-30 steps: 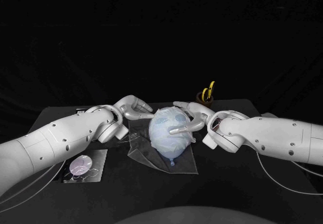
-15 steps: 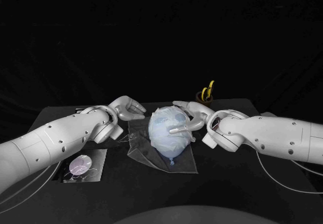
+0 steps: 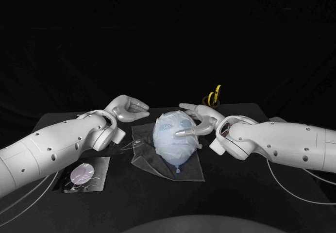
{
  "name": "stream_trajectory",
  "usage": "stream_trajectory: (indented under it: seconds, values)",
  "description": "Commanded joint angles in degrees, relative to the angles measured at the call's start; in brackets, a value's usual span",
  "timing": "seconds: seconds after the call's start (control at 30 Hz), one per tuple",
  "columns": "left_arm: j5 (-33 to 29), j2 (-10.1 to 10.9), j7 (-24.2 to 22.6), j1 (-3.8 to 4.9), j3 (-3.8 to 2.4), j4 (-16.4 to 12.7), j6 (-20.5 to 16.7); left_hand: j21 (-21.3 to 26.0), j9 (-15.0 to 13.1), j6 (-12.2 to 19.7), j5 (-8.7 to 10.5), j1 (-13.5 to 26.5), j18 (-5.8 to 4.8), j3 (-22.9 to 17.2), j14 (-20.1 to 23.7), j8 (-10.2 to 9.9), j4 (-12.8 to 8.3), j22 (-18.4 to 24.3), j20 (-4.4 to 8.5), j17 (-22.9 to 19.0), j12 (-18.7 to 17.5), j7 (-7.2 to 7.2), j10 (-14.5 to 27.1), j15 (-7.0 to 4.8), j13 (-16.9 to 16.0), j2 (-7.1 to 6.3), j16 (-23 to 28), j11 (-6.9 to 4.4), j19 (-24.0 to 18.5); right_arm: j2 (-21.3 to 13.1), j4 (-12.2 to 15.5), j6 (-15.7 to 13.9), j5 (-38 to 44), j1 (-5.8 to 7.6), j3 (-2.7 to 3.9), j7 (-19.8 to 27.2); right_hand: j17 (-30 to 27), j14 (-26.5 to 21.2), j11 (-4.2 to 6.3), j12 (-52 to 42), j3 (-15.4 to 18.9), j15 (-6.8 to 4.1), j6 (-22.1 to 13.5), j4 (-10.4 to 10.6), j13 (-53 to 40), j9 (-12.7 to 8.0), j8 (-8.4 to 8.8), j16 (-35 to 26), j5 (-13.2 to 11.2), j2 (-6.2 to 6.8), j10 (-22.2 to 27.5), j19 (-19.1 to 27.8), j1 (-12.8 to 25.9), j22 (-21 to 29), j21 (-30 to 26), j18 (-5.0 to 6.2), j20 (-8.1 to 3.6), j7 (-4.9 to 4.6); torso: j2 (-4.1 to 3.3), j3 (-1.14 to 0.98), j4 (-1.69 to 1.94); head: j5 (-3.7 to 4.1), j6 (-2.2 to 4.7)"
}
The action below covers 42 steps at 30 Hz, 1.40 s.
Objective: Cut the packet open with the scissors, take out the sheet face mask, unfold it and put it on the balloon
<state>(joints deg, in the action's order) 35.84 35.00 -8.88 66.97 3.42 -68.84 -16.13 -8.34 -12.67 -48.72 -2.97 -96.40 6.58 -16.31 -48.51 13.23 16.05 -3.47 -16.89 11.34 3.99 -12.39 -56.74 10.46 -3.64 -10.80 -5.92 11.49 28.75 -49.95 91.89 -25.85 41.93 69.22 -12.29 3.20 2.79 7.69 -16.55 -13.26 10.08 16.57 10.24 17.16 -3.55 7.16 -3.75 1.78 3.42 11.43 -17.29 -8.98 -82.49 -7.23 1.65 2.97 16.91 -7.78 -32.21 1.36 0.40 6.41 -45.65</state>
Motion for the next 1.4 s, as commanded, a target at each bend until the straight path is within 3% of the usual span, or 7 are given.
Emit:
stream_trajectory:
  seconds: [0.03,0.57,0.67,0.8,0.97,1.03,1.4]
  values:
    - [-5.51,0.95,-4.46,0.4,-0.3,-1.62,-0.96,0.27,0.09,0.21,0.18,0.8,-1.31,-0.79,-0.34,0.07,0.03,0.1,0.03,0.05,-0.08,-1.52,0.0,-0.12,-0.05,0.34,0.0,-0.03,-0.5,-0.52,0.99,-1.23,-3.16,-0.04,0.18,3.65,-0.06,-0.02,0.0,-0.1,0.17,-0.02,0.33,0.04,0.08,0.02,-0.19,0.24,-0.2,0.13,-0.01,-0.59,0.32,-0.08,0.37,0.92,-0.02,-9.6,0.12,-0.07,-0.14,0.19,0.08]
    - [-7.24,2.64,-6.4,0.95,-0.6,-4.43,-0.09,0.41,0.38,0.91,0.19,3.29,-2.42,-0.21,-0.47,-0.17,0.32,0.17,0.09,-0.07,-0.35,-1.67,0.81,-0.02,0.04,-0.65,0.05,0.19,-0.77,-5.69,5.95,-0.28,-4.49,1.36,0.88,3.64,-0.25,-0.5,0.14,-0.17,3.19,0.03,0.15,0.14,0.37,-0.07,-0.11,-0.06,0.0,2.75,0.41,-0.71,1.55,-0.08,0.43,0.86,-0.03,-9.55,-0.01,-0.03,-0.05,1.04,0.44]
    - [-4.36,2.58,-8.05,0.91,-0.6,-5.73,-1.03,2.89,0.82,2.75,0.23,6.78,-3.24,4.08,2.21,-0.98,0.53,1.07,-0.03,-0.8,-0.46,-0.62,3.46,1.04,0.08,-1.09,1.59,1.08,-7.78,-6.96,6.03,-1.06,-5.8,1.62,0.91,4.17,-0.06,0.09,0.13,-0.81,3.03,-0.01,0.89,0.13,0.23,0.32,-0.44,0.11,-0.02,2.46,-0.51,-0.77,1.72,-0.09,0.45,0.88,-0.03,-9.55,0.04,-0.04,-0.07,1.32,0.37]
    - [-0.64,2.43,-9.85,0.82,-0.6,-8.12,-3.07,4.69,2.27,8.22,0.09,7.38,-3.25,16.81,13.61,-3.48,0.92,1.35,-0.02,-3.66,-0.38,2.81,7.43,2.34,0.03,-0.13,2.85,2.14,-12.5,-9.04,6.21,-2.77,-8.26,1.78,0.92,5.64,1.13,4.03,0.16,-3.16,0.14,-0.26,5.5,0.0,-0.17,2.49,-2.53,1.43,-0.31,-0.89,-4.27,-1.63,1.13,-0.59,0.72,1.09,-0.05,-9.53,0.09,0.02,-0.12,1.75,0.2]
    - [3.29,2.03,-10.48,0.63,-0.6,-10.72,-5.97,5.92,3.73,14.19,-0.03,7.72,-3.37,20.48,23.09,-5.76,1.14,1.72,-0.18,-5.87,-1.15,4.66,20.5,4.43,0.69,-3.22,3.48,-0.39,-16.48,-12.06,7.56,-5.38,-11.37,1.76,0.88,8.94,4.69,18.09,1.26,-8.07,-4.05,-2.13,17.32,-1.13,-0.82,6.91,-7.71,6.97,-0.42,-7.94,-15.47,-10.7,-2.18,-5.26,3.88,2.84,-0.12,-9.34,0.19,0.07,-0.28,2.68,0.09]
    - [5.02,1.74,-10.27,0.51,-0.6,-11.53,-7.24,6.09,3.77,14.36,-0.06,7.76,-3.38,20.52,24.39,-5.84,1.16,1.76,-0.19,-6.16,-1.2,4.56,21.86,4.66,0.73,-3.62,3.53,-0.7,-17.09,-13.38,8.42,-6.09,-12.01,1.48,0.82,10.04,7.82,31.92,2.46,-9.24,-4.52,-3.92,24.74,-2.12,-0.77,9.25,-10.82,12.56,-0.44,-9.74,-20.87,-24.05,-4.11,-10.95,9.05,4.8,-0.27,-8.95,0.28,0.08,-0.34,3.15,0.05]
    - [15.16,-0.7,-5.49,-0.17,-0.41,-13.39,-9.09,6.14,4.0,15.62,-0.25,8.55,-3.17,23.1,30.4,-6.25,1.28,1.63,-0.07,-7.46,-1.44,1.13,26.89,4.01,0.98,-5.7,3.86,-1.16,-17.62,-18.98,11.85,-6.49,-10.16,-1.68,0.45,11.14,9.41,50.7,6.76,-4.68,-3.75,-9.37,37.72,-4.52,-0.09,8.65,-12.45,17.86,-0.41,-14.01,-37.99,-39.21,-7.78,-10.82,14.85,7.67,-2.86,-5.55,0.3,0.09,-0.41,4.6,0.24]
